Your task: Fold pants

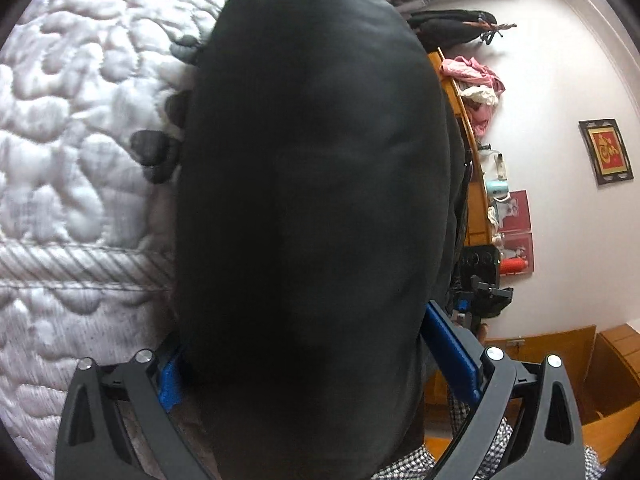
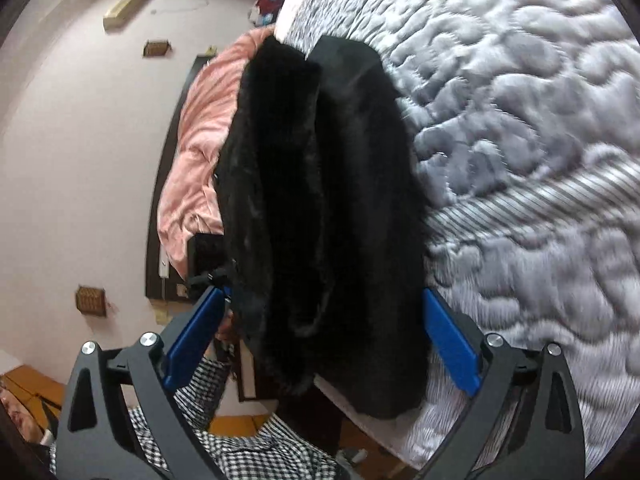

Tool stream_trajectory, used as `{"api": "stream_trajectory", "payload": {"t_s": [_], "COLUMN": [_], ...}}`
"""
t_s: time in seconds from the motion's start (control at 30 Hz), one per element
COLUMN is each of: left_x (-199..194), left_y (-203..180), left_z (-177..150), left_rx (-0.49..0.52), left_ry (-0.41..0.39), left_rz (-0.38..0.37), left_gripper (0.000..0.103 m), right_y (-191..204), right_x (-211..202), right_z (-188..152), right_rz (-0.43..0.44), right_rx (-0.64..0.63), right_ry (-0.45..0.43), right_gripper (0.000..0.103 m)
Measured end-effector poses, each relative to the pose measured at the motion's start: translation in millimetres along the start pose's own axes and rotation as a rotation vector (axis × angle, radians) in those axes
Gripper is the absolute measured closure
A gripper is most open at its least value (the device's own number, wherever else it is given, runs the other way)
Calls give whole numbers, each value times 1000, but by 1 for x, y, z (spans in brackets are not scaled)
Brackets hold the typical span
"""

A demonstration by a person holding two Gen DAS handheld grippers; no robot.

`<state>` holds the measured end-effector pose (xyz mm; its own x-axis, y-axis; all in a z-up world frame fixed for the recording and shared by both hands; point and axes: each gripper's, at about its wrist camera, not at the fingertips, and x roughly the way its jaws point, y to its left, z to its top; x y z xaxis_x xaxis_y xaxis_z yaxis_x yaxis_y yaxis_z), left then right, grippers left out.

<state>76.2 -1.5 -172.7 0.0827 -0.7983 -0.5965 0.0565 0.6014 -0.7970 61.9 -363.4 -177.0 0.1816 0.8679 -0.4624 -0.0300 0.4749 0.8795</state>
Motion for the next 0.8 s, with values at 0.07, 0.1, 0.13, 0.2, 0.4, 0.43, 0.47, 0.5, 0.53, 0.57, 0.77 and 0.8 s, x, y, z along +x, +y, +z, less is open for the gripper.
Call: {"api": "stream_trajectory", "payload": {"t_s": [0.07, 0.1, 0.13, 0.2, 0.4, 0.43, 0.47, 0.5, 0.53, 0.57, 0.77, 0.8], "left_x": [3, 6, 10, 18, 6, 4, 2, 0, 1, 1, -4, -6], "left_y": [-4, -4, -2, -4, -15, -17, -18, -18, -19, -22, -44, -48], "left_z": [5, 7, 9, 6, -4, -6, -8, -10, -10, -11, -14, -13], "left_rx": [3, 6, 0, -15, -11, -7, -13, -34, -41, -37, -29, -28], "left_ry": [26, 39, 46, 39, -6, -19, -31, -37, -44, -57, -128, -139], "left_rz": [14, 17, 15, 15, 29, 31, 20, 3, 0, 5, -69, -77], "left_gripper": [4, 3, 3, 3, 12, 15, 23, 32, 36, 41, 60, 61], "right_y": [5, 7, 8, 12, 30, 31, 35, 39, 45, 50, 74, 78], "right_x": [6, 10, 15, 23, 19, 14, 8, 6, 4, 3, -7, -12], "right_z": [3, 5, 7, 9, -8, -11, -15, -17, -20, -22, -22, -20], "right_rz": [-20, -35, -48, -68, -168, -140, -123, -128, -142, -150, -150, -151], "right_rx": [-26, -37, -39, -50, -140, -132, -131, -142, -163, -176, -216, -226], "right_ry": [29, 39, 47, 53, 8, -10, -34, -49, -61, -72, -133, -142], "right_gripper": [5, 5, 5, 5, 42, 50, 53, 54, 57, 58, 62, 62]}}
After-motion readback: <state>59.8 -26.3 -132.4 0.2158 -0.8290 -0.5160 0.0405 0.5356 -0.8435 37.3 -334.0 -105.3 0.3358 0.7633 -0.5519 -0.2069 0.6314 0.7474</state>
